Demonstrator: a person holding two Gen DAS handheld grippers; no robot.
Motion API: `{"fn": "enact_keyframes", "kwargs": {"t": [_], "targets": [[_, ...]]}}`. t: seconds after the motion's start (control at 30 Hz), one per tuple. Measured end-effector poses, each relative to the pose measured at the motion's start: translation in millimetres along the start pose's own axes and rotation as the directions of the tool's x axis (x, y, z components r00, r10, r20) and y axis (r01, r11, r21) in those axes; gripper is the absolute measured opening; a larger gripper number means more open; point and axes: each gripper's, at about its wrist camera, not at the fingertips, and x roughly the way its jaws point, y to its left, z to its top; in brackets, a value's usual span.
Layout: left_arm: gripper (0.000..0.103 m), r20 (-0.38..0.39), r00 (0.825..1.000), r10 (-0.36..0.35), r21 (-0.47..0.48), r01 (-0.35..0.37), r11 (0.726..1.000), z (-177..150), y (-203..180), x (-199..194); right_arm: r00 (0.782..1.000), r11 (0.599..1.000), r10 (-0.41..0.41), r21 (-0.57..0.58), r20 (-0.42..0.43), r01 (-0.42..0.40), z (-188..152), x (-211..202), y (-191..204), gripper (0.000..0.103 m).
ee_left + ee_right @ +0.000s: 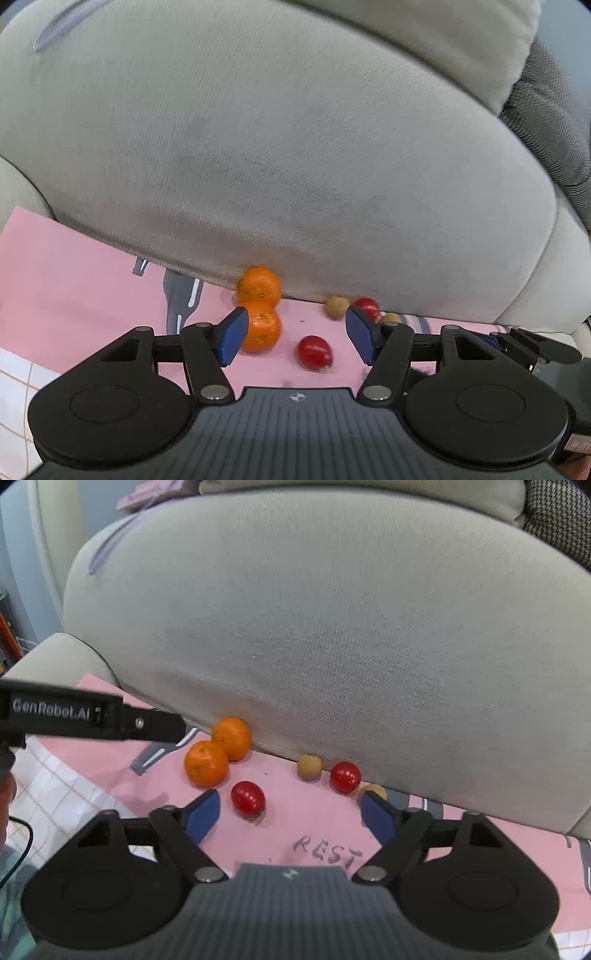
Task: Organize fruits
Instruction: 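Reach both tools toward the two mandarins by the sofa back, then close the left tool on one mandarin while the right tool grasps the other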
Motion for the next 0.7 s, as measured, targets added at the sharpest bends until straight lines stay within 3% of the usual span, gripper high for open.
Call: {"fn": "enact_keyframes", "kwargs": {"t": [0.4, 0.7], "targets": [[0.064, -0.11, 0.993, 0.034, -0.023, -0.037, 0.999, -5, 23, 64, 0.998, 1.0, 0.007, 0.007, -0.062, -0.006, 6, 53, -1, 0.066], [0.054, -0.133, 0.991, 0.024, -0.035, -0.029, 0.999, -6, 31, 86, 0.998, 0.999, 0.012, -0.033, -0.06, -0.014, 7, 72, 4, 0.066]]}}
